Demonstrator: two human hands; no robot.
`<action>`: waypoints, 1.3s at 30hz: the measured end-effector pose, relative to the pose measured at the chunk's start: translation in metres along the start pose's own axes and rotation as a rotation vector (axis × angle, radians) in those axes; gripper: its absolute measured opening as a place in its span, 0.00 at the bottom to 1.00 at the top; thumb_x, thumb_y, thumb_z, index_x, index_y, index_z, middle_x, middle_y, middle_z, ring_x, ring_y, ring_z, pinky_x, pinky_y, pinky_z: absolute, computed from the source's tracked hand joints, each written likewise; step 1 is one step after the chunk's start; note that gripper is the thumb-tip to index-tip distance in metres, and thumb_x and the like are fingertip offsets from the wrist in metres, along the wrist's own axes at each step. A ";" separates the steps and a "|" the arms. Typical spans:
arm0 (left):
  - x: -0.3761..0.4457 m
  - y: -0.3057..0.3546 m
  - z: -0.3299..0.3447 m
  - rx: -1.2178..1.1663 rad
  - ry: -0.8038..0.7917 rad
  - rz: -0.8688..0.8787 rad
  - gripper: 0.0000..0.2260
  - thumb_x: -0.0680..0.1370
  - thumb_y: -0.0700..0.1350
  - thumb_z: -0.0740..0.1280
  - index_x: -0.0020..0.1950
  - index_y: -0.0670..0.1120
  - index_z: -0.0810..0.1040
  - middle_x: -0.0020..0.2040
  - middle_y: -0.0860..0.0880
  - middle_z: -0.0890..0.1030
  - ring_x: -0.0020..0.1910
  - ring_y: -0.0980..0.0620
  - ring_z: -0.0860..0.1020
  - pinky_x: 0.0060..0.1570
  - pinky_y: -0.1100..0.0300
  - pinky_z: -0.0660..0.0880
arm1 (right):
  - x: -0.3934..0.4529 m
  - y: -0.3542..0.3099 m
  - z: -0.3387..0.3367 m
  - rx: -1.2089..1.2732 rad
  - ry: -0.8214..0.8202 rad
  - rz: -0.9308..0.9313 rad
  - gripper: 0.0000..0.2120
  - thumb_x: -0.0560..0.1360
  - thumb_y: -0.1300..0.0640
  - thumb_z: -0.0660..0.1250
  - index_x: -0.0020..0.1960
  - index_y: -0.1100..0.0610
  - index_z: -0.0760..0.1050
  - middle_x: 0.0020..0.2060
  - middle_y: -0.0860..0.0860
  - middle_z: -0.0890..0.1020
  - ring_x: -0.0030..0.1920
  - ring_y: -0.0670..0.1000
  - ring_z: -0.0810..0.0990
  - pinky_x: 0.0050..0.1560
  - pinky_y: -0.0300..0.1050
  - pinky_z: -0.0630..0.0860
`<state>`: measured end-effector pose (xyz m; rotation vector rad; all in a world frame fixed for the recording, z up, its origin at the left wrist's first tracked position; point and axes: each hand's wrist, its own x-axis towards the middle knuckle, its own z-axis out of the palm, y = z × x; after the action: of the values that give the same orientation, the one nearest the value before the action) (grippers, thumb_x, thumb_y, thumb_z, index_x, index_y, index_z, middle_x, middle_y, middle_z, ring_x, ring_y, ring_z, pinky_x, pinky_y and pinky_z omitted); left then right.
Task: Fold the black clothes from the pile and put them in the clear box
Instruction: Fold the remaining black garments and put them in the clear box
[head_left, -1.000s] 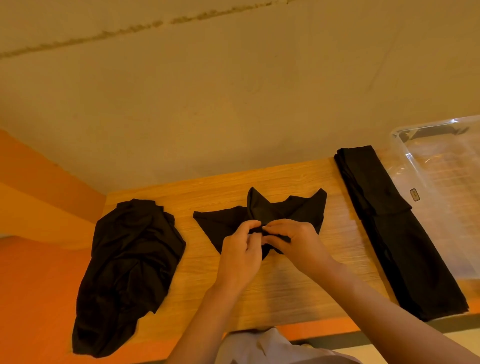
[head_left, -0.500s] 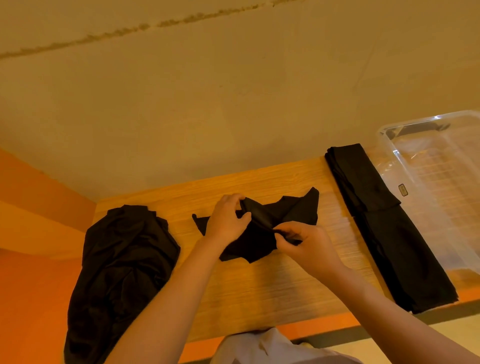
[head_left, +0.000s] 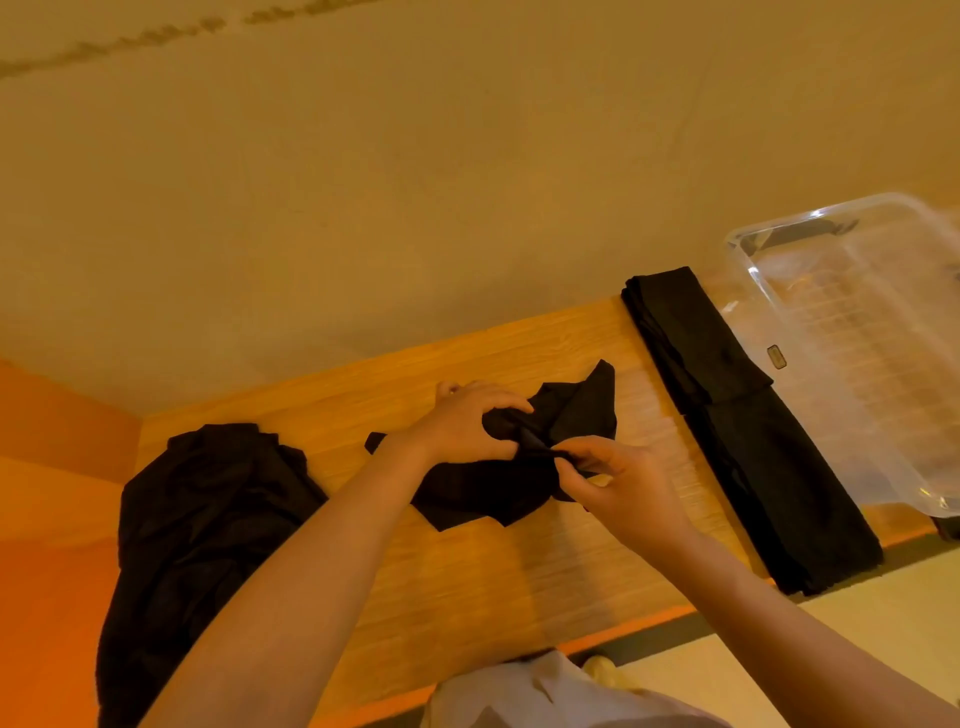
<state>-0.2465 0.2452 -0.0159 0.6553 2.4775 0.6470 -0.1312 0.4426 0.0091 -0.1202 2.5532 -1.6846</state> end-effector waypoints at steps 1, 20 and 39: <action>0.001 0.003 0.002 0.013 0.018 0.018 0.17 0.74 0.55 0.69 0.63 0.61 0.74 0.69 0.58 0.71 0.69 0.58 0.63 0.60 0.57 0.51 | 0.000 -0.001 -0.001 0.005 -0.001 -0.003 0.10 0.75 0.64 0.68 0.51 0.51 0.80 0.42 0.42 0.83 0.44 0.40 0.82 0.43 0.33 0.78; 0.003 0.022 0.027 0.046 0.239 0.300 0.09 0.78 0.45 0.63 0.56 0.51 0.80 0.52 0.56 0.82 0.53 0.57 0.77 0.56 0.64 0.58 | -0.005 -0.004 -0.018 0.017 0.135 -0.070 0.16 0.74 0.66 0.69 0.50 0.46 0.79 0.43 0.41 0.83 0.44 0.43 0.83 0.45 0.40 0.81; -0.031 0.016 -0.076 -0.108 0.779 0.194 0.05 0.77 0.41 0.68 0.50 0.41 0.81 0.43 0.50 0.80 0.41 0.62 0.75 0.45 0.72 0.70 | 0.040 -0.034 -0.090 0.049 0.321 -0.166 0.08 0.75 0.66 0.68 0.52 0.57 0.80 0.40 0.36 0.83 0.43 0.40 0.83 0.44 0.30 0.77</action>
<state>-0.2604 0.2165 0.0609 0.6976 3.0585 1.3022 -0.1806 0.5072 0.0743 -0.0650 2.7933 -1.9695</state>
